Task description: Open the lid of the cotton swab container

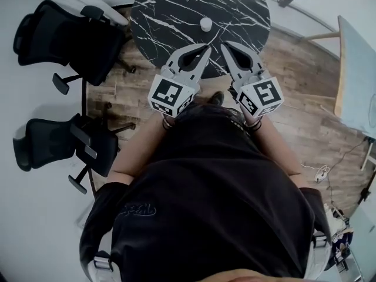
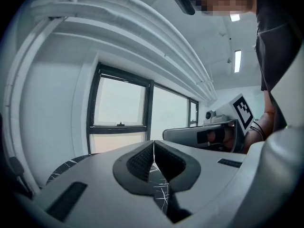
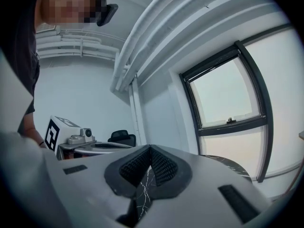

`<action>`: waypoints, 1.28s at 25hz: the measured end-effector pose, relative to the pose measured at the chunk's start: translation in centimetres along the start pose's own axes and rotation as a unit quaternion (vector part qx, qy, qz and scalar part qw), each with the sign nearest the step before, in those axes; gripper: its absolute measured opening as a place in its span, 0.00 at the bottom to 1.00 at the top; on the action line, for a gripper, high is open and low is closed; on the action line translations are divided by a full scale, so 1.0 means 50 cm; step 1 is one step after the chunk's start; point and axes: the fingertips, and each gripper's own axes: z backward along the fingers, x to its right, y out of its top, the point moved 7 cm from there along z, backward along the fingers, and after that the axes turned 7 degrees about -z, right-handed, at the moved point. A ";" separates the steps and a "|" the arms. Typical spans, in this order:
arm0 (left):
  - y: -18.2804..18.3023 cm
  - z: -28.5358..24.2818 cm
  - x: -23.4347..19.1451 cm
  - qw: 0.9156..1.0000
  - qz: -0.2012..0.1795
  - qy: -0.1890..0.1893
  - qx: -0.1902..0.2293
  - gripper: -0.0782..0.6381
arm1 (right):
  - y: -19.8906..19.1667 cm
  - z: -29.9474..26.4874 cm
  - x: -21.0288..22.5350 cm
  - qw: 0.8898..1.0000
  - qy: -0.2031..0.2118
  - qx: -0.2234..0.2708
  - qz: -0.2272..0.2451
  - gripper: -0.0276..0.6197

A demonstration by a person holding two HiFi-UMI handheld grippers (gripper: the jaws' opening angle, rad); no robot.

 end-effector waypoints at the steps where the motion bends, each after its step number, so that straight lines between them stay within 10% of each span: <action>1: -0.001 -0.007 0.001 1.000 -0.002 0.005 -0.003 0.13 | 0.000 0.005 0.009 1.000 0.001 0.000 -0.002 0.08; 32: -0.169 -0.209 -0.168 0.997 -0.039 -0.016 -0.070 0.21 | 0.012 -0.098 0.163 0.999 -0.017 -0.036 -0.006 0.08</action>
